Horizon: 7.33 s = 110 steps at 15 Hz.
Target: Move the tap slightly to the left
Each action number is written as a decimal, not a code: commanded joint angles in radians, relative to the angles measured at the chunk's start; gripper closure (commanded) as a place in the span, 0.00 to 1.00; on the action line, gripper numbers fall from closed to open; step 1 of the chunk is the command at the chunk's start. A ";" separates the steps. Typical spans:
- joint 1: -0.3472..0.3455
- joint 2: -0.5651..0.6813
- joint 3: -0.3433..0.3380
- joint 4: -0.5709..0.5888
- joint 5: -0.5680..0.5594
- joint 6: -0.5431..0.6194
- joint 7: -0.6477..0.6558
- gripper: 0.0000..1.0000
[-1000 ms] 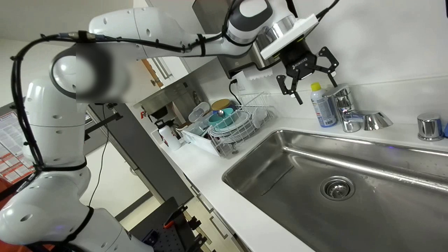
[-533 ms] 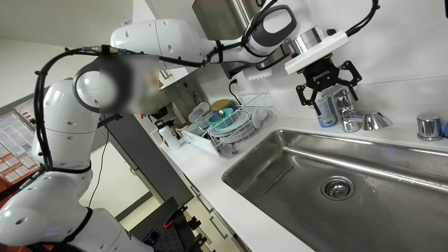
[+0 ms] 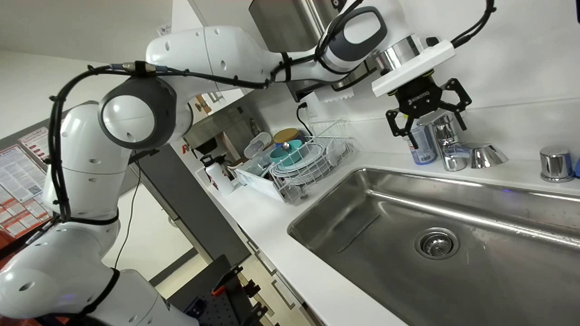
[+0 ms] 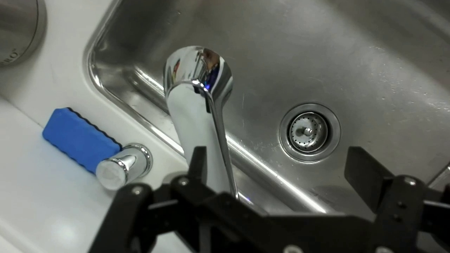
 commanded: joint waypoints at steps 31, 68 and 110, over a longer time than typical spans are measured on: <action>-0.048 0.278 0.005 0.459 0.055 -0.329 -0.208 0.78; -0.008 0.205 0.067 0.320 0.079 -0.359 0.000 0.78; 0.012 -0.197 0.109 -0.369 0.149 0.034 0.094 0.78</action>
